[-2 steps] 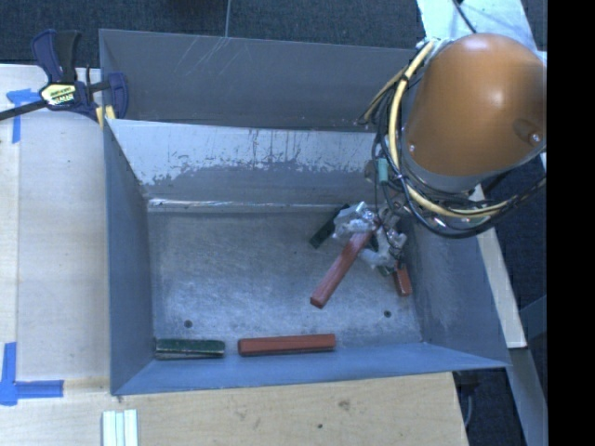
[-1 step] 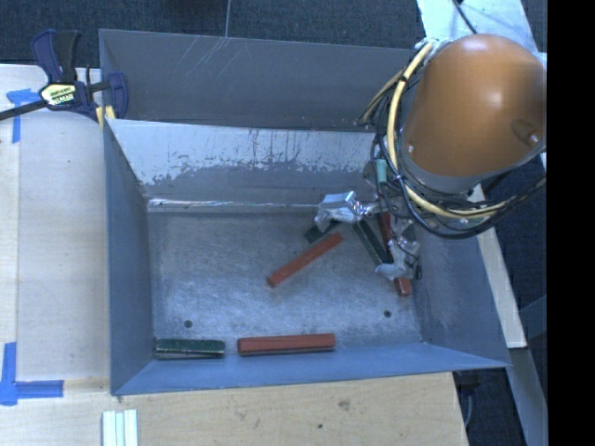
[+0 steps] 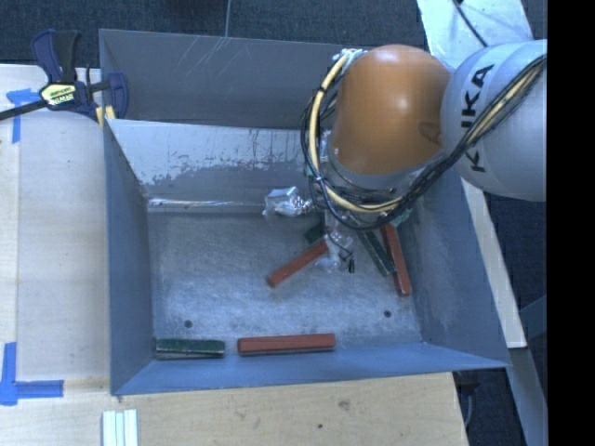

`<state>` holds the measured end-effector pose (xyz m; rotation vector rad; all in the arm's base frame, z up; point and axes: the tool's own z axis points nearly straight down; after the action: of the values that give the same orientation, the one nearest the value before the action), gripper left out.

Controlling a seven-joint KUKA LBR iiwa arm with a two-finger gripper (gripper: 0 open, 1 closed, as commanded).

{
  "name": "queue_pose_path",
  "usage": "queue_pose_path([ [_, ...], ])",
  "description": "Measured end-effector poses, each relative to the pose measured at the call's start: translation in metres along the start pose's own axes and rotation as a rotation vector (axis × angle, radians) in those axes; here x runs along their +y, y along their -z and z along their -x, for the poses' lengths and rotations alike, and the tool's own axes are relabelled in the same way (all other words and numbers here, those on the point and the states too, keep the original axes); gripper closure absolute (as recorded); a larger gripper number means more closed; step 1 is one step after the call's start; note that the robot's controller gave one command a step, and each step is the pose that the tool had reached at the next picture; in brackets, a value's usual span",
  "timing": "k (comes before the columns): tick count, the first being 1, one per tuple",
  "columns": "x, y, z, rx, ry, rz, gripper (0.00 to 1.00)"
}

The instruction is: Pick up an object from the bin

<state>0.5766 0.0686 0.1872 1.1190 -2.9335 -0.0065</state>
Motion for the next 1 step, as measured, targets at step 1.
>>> queue_pose_path([
  [1, -0.0485, -0.1082, -0.0007, 0.002, 0.323, -0.002, 0.00],
])
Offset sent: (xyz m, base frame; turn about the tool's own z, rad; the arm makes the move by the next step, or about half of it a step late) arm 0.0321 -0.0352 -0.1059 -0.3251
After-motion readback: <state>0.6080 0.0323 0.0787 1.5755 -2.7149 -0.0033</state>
